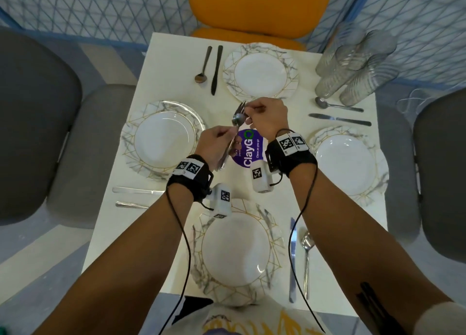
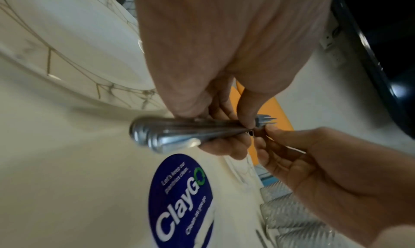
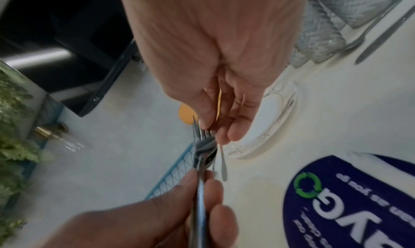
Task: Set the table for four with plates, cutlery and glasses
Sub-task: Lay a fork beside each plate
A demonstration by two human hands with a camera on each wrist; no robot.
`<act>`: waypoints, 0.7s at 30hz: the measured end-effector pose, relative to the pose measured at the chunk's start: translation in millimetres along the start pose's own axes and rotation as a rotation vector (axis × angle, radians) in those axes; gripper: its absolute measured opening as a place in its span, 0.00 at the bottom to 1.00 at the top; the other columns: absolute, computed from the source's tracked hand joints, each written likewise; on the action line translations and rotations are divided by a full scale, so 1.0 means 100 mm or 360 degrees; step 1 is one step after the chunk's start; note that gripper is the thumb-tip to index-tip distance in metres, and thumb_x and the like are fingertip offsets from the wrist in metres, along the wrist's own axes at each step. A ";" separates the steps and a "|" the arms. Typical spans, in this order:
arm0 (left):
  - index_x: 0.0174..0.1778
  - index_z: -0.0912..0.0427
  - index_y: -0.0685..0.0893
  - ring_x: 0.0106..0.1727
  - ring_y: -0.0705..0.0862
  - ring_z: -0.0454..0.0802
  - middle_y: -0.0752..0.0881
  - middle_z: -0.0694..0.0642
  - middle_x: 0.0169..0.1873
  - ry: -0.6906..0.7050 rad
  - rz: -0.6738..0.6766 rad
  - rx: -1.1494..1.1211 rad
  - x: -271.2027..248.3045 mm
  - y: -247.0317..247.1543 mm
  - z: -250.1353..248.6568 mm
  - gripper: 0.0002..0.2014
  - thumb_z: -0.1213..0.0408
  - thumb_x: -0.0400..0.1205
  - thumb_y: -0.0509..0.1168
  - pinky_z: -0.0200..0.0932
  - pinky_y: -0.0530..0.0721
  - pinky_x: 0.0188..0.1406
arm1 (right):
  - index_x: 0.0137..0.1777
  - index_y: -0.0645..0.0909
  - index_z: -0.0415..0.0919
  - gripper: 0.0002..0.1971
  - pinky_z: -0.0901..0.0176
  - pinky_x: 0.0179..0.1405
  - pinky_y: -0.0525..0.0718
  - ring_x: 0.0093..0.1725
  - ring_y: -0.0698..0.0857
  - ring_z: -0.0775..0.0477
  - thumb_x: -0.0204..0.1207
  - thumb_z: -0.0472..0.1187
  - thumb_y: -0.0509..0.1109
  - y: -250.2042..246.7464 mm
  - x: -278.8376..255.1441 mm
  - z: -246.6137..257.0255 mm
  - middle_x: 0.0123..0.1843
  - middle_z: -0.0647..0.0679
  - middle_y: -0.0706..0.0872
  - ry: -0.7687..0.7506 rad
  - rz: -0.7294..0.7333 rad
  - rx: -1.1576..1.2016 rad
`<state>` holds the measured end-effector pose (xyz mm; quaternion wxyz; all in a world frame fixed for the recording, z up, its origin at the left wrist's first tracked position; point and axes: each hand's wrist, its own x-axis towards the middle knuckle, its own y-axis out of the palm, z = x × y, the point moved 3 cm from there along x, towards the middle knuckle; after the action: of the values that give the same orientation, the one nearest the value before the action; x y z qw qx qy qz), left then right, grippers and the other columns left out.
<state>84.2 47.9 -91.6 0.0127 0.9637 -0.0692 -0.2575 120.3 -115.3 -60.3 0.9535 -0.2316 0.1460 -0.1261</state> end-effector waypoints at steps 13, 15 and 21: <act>0.62 0.67 0.90 0.47 0.93 0.55 0.94 0.61 0.48 0.0026 -0.0014 -0.0113 -0.14 -0.66 -0.30 0.12 0.67 0.83 0.75 0.45 0.89 0.41 | 0.48 0.87 0.35 0.05 0.46 0.34 0.93 0.32 0.92 0.42 0.79 0.30 0.70 0.00 -0.13 0.45 0.37 0.41 0.90 -0.0037 -0.0251 0.0305; 0.61 0.66 0.91 0.47 0.92 0.55 0.94 0.61 0.47 0.0043 -0.0033 -0.0112 -0.15 -0.81 -0.32 0.12 0.68 0.82 0.76 0.44 0.87 0.40 | 0.50 0.86 0.38 0.07 0.46 0.34 0.93 0.32 0.92 0.42 0.80 0.29 0.68 0.06 -0.13 0.50 0.37 0.45 0.89 -0.0023 -0.0244 0.0298; 0.55 0.64 0.94 0.41 0.89 0.52 0.93 0.59 0.40 0.0157 -0.0233 -0.0072 -0.08 -1.24 -0.44 0.09 0.69 0.80 0.78 0.44 0.83 0.37 | 0.57 0.88 0.41 0.13 0.53 0.33 0.92 0.30 0.90 0.48 0.79 0.30 0.65 0.28 -0.13 0.63 0.43 0.41 0.91 -0.0184 0.0000 0.0084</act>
<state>114.4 171.1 -57.1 0.0189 0.9772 0.0079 -0.2115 134.7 -61.3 -17.2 0.9661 -0.2132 0.0874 -0.1163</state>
